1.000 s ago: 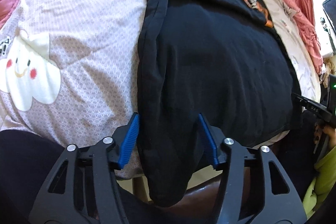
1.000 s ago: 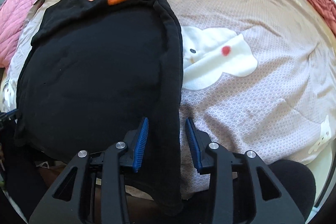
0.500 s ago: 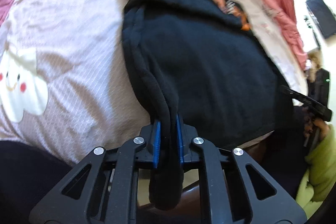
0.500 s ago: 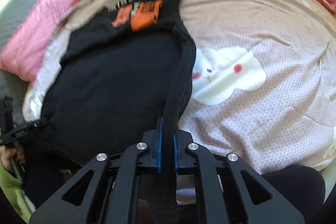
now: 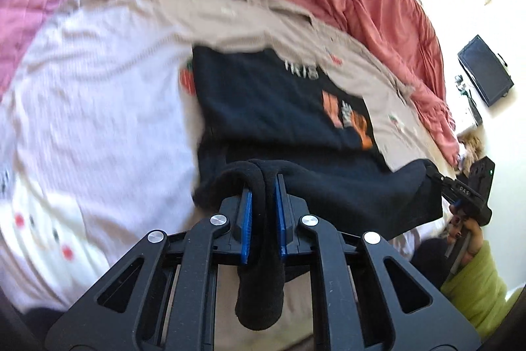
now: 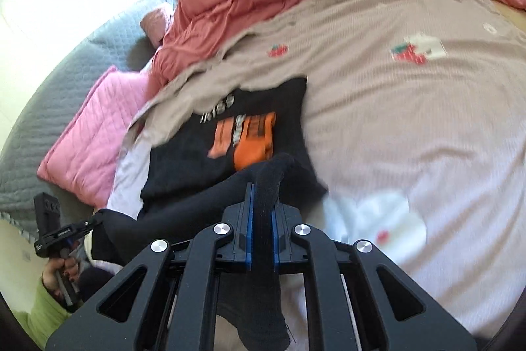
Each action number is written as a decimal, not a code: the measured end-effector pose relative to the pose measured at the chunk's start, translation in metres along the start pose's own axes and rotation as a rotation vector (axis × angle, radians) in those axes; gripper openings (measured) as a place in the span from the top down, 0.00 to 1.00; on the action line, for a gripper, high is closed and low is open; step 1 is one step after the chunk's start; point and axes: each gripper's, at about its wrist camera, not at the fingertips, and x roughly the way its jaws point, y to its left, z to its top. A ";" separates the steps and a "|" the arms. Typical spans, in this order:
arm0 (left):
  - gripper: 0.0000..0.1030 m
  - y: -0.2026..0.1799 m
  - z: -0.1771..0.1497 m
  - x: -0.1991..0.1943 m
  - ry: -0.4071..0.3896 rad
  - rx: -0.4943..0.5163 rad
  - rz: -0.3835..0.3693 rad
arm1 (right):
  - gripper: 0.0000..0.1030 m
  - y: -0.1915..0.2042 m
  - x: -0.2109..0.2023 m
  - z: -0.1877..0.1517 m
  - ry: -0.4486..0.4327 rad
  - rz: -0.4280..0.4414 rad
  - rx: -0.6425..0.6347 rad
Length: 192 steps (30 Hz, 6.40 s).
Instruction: Fold small clothes
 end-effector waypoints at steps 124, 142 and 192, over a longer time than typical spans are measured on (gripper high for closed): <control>0.48 0.073 0.102 0.121 -0.074 -0.038 0.031 | 0.24 0.009 0.174 0.116 0.046 -0.419 -0.082; 0.97 0.065 0.116 0.120 -0.093 0.047 0.109 | 0.93 -0.018 0.198 0.118 0.068 -0.479 -0.080; 0.77 0.039 0.025 0.074 -0.028 -0.085 0.141 | 0.35 0.008 0.091 0.009 -0.019 -0.252 -0.250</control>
